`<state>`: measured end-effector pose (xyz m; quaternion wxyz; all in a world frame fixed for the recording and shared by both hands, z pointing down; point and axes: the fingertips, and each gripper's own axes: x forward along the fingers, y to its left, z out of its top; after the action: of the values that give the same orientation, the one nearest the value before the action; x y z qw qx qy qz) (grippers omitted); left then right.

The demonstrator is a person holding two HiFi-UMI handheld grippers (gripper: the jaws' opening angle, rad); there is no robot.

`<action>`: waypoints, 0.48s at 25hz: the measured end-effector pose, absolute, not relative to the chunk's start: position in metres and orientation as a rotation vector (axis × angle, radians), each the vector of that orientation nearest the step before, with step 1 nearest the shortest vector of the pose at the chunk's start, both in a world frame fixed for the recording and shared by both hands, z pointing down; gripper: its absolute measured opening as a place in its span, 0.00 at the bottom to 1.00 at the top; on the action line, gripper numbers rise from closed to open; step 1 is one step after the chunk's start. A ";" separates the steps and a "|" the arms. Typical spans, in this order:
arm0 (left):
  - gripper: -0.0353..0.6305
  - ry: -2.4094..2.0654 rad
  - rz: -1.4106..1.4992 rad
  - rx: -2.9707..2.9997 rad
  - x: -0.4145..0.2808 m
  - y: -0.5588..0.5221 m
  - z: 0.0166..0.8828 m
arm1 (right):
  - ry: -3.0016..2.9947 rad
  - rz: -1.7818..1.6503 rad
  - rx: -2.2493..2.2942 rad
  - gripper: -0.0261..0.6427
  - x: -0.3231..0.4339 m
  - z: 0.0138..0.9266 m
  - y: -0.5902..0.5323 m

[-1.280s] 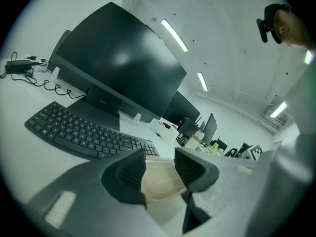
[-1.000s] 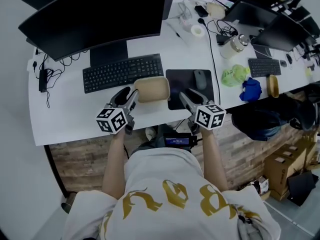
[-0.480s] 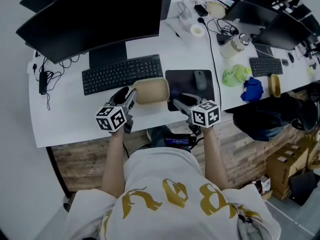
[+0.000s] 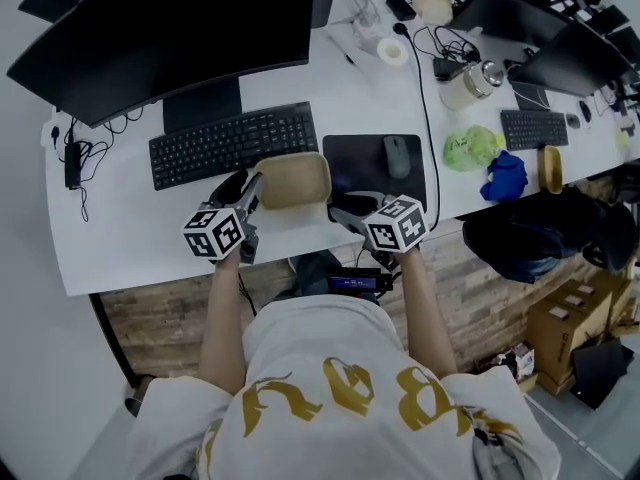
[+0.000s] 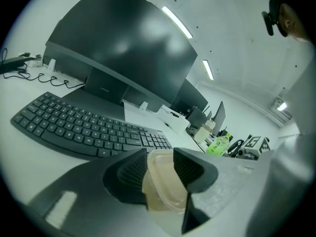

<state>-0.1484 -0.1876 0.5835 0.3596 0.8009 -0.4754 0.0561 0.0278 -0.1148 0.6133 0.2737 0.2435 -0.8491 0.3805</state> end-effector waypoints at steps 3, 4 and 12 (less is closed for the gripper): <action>0.31 -1.230 0.154 2.053 -0.148 -0.192 0.589 | -2.259 1.018 0.607 0.30 0.025 0.624 -0.113; 0.31 -1.229 0.154 2.050 -0.148 -0.193 0.591 | -2.255 1.022 0.598 0.30 0.024 0.627 -0.113; 0.30 -1.210 0.117 2.005 -0.148 -0.199 0.605 | -2.265 1.034 0.555 0.22 0.016 0.635 -0.118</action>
<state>-0.1477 -0.1991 0.6046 0.3880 0.7880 -0.4757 0.0462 0.0158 -0.1178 0.6348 0.2909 0.2080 -0.8495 0.3879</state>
